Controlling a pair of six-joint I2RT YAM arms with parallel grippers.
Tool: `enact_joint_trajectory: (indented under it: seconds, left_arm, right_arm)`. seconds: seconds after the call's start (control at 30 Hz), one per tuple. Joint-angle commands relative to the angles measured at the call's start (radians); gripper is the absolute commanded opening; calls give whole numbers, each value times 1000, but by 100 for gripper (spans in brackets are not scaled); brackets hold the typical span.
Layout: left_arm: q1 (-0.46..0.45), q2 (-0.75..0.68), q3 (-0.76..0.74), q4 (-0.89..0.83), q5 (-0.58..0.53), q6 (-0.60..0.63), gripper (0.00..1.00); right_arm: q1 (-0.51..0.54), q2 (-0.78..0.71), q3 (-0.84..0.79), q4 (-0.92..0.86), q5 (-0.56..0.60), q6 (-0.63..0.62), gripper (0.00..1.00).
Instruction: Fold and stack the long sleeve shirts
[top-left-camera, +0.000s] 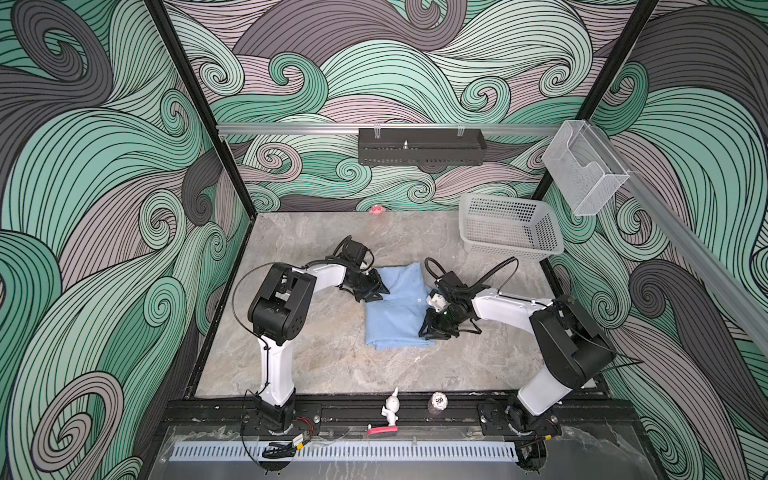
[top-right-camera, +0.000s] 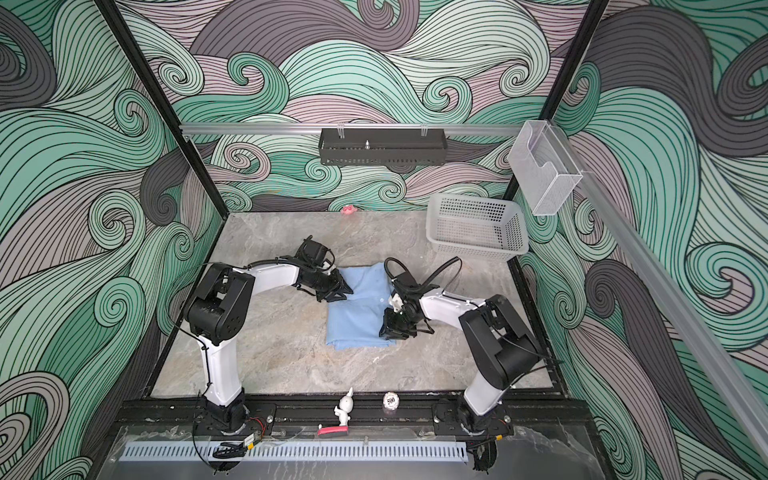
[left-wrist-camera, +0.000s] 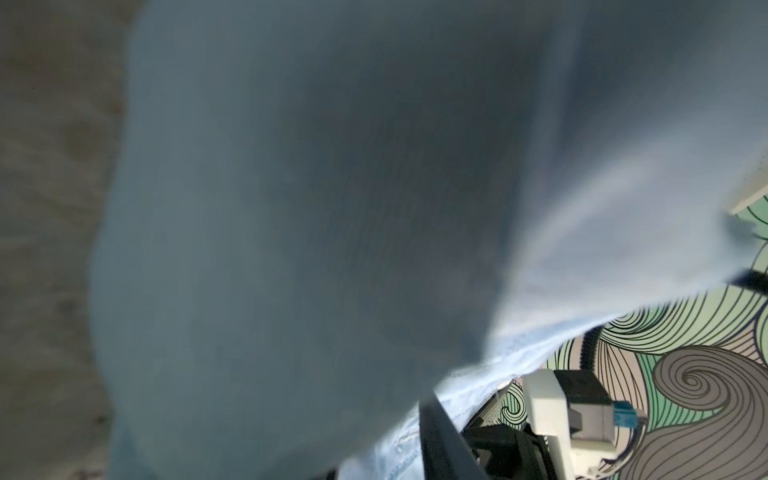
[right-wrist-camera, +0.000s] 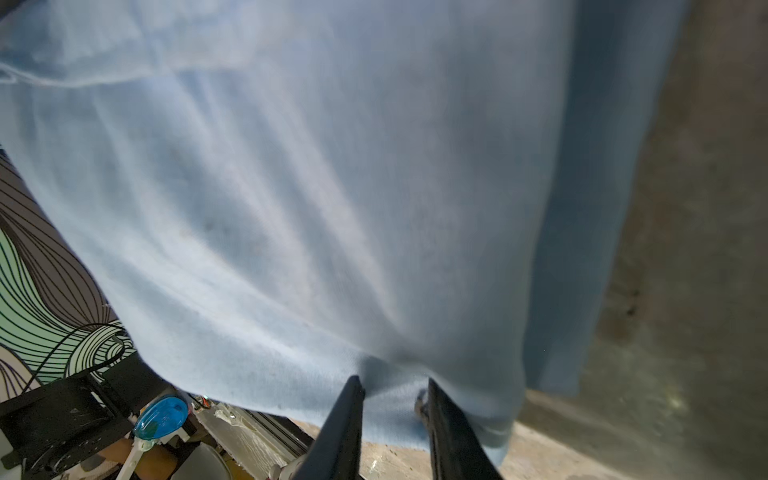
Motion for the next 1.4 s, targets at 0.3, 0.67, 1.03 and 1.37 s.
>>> enact_joint_trajectory:
  seconds: [0.3,0.67,1.03,1.37]
  left_arm:
    - [39,-289,-102,-108,-76,96,47]
    - [103,-95,133,-150,-16,143,43]
    - [24,24,230,-6,108,85,38]
    - [7,273,397,-23,105,60,36]
  right_arm:
    - [-2,76,142,-94,88,-122,29]
    - [-1,92,188,-115,84,-144,29]
    - [1,116,187,-112,76,-154,28]
    - [1,125,166,-106,78,-155,28]
